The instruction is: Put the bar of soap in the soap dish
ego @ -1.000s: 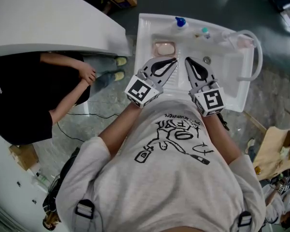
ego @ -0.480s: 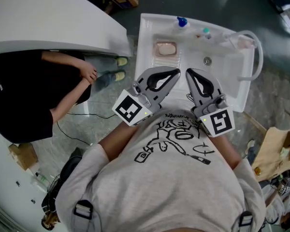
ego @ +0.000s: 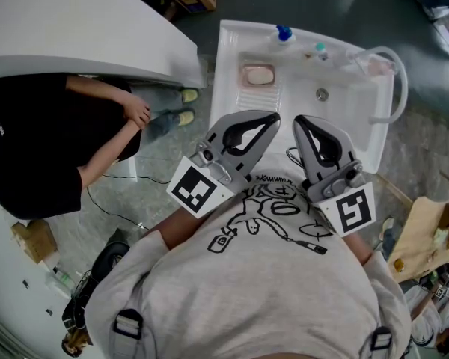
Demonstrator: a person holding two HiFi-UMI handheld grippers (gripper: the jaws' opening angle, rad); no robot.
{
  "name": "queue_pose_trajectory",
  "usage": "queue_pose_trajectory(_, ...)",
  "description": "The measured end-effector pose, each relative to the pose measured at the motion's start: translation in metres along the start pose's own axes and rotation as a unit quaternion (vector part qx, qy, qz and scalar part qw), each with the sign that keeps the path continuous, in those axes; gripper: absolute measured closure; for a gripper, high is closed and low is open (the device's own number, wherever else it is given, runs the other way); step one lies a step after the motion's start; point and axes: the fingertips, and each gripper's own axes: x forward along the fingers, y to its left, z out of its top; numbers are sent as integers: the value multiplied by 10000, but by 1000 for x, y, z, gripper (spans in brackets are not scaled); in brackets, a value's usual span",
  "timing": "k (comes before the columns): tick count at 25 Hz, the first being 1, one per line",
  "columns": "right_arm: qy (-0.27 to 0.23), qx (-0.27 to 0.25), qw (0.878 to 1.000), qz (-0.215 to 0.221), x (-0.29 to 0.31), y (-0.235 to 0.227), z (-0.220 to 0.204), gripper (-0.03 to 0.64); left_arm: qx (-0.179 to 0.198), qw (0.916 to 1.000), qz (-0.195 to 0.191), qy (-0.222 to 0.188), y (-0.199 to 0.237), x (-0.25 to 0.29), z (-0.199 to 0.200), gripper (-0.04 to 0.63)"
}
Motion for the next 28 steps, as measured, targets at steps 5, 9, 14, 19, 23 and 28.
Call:
queue_pose_trajectory(5, 9, -128, 9999, -90, -2, 2, 1, 595, 20, 10000, 9, 32, -5, -1, 0, 588)
queue_pose_trajectory(9, 2, -146, 9998, -101, -3, 3, 1, 595, 54, 9999, 55, 66, -6, -2, -1, 588)
queue_pose_trajectory(14, -5, -158, 9998, -101, -2, 4, 2, 595, 59, 9999, 83, 93, -4, 0, -3, 588)
queue_pose_trajectory(19, -3, -147, 9998, -106, -3, 4, 2, 595, -8, 9999, 111, 106, -3, 0, -6, 588)
queue_pose_trajectory(23, -11, -10, 10000, -83, -3, 4, 0, 595, -114, 9998, 127, 83, -2, -1, -6, 588)
queue_pose_trajectory(28, 6, -9, 10000, -54, -1, 4, 1, 595, -89, 9998, 127, 113, -1, 1, -6, 588)
